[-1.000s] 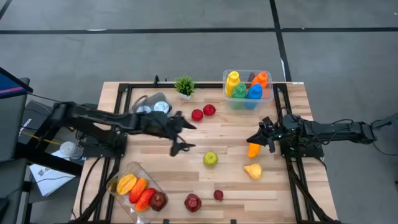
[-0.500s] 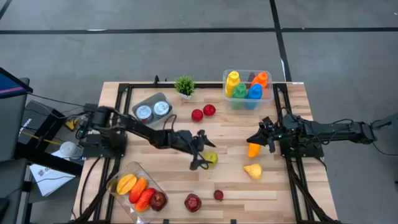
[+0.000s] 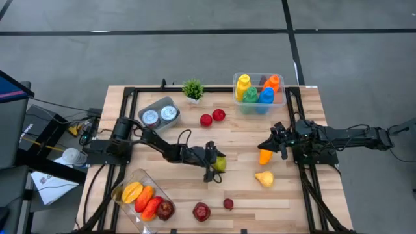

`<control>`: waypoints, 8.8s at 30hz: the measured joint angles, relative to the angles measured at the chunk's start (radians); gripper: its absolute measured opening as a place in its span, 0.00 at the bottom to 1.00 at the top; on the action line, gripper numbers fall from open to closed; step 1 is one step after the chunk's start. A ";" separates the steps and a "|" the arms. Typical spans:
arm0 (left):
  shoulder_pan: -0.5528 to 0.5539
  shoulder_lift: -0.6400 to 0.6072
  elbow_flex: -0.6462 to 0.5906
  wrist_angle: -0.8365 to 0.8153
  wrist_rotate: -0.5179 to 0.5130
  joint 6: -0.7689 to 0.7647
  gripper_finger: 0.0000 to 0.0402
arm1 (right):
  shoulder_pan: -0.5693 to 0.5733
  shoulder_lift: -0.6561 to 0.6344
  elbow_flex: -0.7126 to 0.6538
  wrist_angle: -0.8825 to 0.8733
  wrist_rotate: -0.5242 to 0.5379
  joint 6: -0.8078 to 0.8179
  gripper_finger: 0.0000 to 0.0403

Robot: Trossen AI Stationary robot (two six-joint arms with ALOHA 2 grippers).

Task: Pick & Place Food Item
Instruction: Put the green apple into the bottom transparent bin, then put the dark red apple into the bottom transparent bin

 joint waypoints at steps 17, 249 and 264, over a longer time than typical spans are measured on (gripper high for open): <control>0.005 -0.008 0.005 -0.095 -0.064 0.001 0.81 | 0.000 0.000 0.000 0.000 0.000 0.000 0.01; -0.238 -0.152 0.250 -0.802 0.342 0.039 0.60 | 0.000 0.001 0.000 0.000 0.000 0.000 0.01; -0.048 -0.474 0.250 -1.049 0.137 -0.099 0.62 | 0.000 0.001 0.000 0.000 0.000 0.000 0.01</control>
